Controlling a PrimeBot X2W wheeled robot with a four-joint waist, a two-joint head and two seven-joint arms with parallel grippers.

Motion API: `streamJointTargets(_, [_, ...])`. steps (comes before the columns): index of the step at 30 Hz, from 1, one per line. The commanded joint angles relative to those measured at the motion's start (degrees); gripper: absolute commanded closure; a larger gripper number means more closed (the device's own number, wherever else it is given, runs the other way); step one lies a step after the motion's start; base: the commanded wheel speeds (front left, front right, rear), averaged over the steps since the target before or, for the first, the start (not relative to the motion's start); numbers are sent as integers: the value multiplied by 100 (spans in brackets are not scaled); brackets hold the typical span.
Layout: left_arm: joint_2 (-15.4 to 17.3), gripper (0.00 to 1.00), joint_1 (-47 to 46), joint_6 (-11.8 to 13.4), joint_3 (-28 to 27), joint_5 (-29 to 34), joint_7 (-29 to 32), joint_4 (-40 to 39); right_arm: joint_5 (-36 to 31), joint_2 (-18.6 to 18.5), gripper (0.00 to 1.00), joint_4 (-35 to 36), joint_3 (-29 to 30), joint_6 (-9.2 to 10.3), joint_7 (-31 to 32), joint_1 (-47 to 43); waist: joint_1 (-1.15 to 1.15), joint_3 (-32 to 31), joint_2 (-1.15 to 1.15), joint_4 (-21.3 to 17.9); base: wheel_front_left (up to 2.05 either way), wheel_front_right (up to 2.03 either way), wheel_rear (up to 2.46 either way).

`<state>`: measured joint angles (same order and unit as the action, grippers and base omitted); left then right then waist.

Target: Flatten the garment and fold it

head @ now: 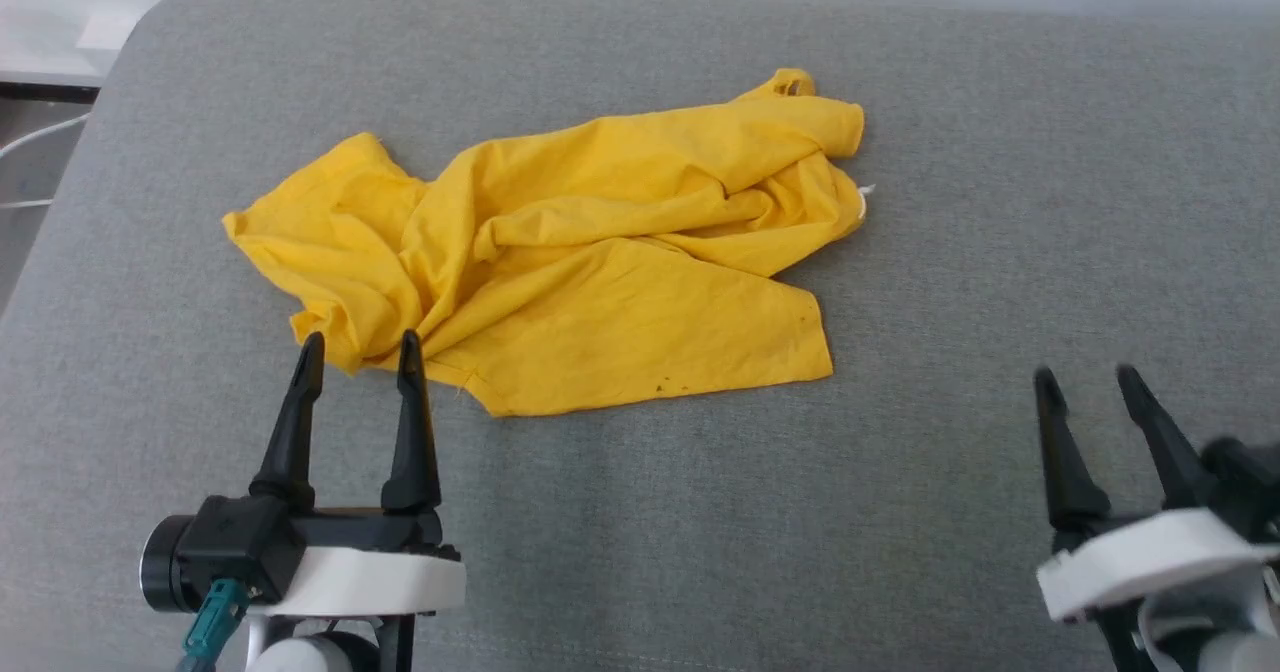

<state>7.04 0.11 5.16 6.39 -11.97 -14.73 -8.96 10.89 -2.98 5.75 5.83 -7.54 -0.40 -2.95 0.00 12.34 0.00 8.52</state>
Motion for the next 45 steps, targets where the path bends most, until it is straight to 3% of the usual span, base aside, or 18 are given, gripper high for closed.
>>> streamJointTargets(1, [-61,0,-23,-74,-64,90,-27,55,-111,11,0,127,-128,5,141,228,0,42,0,81,0,0,0])
streamJointTargets(7, [-220,0,-71,-262,-148,162,-27,179,-267,11,0,120,-763,5,995,858,0,108,0,218,0,0,0])
streamJointTargets(16, [-375,0,-236,-474,-117,230,-27,344,-75,-1,0,-914,-1228,5,2820,1799,0,184,0,576,0,0,0])
streamJointTargets(29, [-414,0,-359,-478,61,155,-27,424,-246,8,0,-2487,-975,5,2989,2388,0,327,0,1008,0,0,0])
streamJointTargets(32, [-414,0,-381,-441,103,121,-27,439,-164,9,100,-2770,-976,5,2890,2494,0,336,0,1032,0,0,0])
streamJointTargets(40, [-415,0,-344,-399,44,121,-27,473,-21,10,100,-3008,-1159,5,2564,2783,0,216,0,805,0,0,0])
streamJointTargets(45, [-415,0,-322,-422,-43,165,-27,448,-85,-92,100,-2658,-687,5,2568,2803,0,164,0,535,0,0,0])
